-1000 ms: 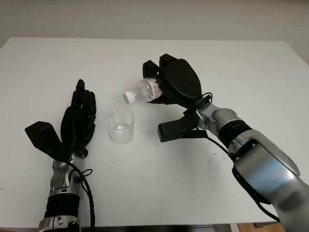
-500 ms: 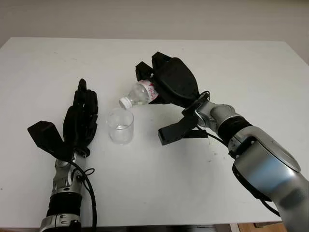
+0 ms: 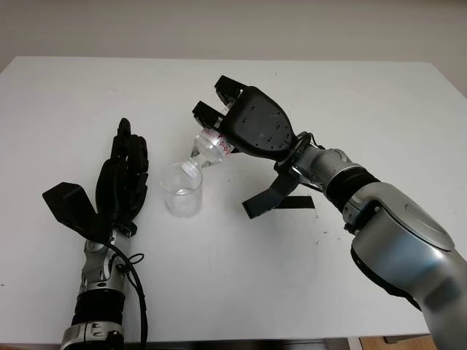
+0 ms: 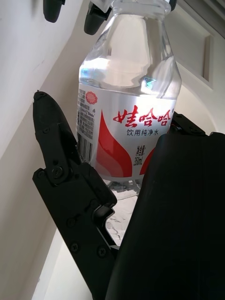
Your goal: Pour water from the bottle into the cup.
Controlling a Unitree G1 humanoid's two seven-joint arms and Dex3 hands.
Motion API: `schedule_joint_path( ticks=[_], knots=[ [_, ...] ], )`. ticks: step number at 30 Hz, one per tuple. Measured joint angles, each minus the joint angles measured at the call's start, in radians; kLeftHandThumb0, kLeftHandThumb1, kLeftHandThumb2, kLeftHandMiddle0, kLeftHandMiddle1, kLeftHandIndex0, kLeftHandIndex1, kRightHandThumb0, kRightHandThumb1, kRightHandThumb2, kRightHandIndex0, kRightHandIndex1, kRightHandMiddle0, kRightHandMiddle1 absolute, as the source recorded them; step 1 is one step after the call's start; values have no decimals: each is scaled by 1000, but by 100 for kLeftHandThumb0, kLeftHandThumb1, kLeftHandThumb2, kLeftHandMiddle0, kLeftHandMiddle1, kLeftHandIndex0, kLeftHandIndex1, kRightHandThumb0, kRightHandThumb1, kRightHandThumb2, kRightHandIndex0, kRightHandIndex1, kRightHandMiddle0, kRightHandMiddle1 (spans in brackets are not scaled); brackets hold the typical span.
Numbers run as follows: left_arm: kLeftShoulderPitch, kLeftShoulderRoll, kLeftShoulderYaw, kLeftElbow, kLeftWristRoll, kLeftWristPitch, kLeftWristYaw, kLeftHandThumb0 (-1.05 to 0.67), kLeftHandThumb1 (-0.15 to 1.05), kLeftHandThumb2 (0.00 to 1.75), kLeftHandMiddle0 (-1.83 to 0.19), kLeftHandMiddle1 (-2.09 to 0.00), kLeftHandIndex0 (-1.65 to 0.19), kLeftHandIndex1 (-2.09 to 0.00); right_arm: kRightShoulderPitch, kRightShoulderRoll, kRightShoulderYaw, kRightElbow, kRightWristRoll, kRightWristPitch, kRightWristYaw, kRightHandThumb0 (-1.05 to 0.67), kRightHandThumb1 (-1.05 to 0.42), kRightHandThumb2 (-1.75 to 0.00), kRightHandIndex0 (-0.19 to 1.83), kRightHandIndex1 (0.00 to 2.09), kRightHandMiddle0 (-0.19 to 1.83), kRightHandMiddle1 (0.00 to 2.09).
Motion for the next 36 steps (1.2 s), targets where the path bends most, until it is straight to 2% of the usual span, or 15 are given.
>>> schedule_joint_path(
  ticks=[6, 12, 17, 22, 25, 28, 34, 36],
  knots=[
    [-3, 0, 1, 4, 0, 0, 3, -74, 105, 48, 15, -5, 16, -6, 0, 3, -23, 1, 46, -44, -2, -51, -105, -25, 122, 209, 75, 209],
    [-3, 0, 1, 4, 0, 0, -1, -74, 105, 47, 15, -6, 16, -6, 10, 23, -175, -1, 252, -207, 121, -44, -105, -20, 133, 209, 96, 209],
    [-3, 1, 0, 3, 1, 0, -2, -74, 105, 49, 15, -5, 16, -6, 68, 55, -402, -21, 549, -311, 396, -43, -105, -32, 150, 209, 113, 209],
    [-1, 2, -1, -1, 3, 4, -2, -74, 105, 49, 15, -5, 16, -6, 143, 79, -639, -94, 889, -338, 799, -41, -105, -41, 146, 209, 112, 209],
    [2, 3, -1, -8, 2, 14, -5, -74, 105, 48, 14, -6, 15, -6, 202, 91, -763, -181, 1082, -266, 1044, -40, -105, -44, 142, 209, 111, 209],
    [6, 5, 0, -16, 2, 24, -8, -74, 105, 48, 15, -5, 15, -6, 277, 104, -868, -317, 1238, -97, 1199, -40, -105, -43, 136, 209, 102, 209],
    [9, 13, 0, -23, 1, 40, -14, -74, 105, 49, 15, -5, 15, -6, 478, 105, -965, -642, 1385, 209, 1327, -40, -105, -43, 138, 209, 91, 209],
    [9, 15, 0, -24, 1, 44, -15, -74, 105, 50, 15, -5, 15, -6, 542, 104, -983, -751, 1408, 305, 1339, -40, -105, -44, 144, 209, 93, 209]
  ],
)
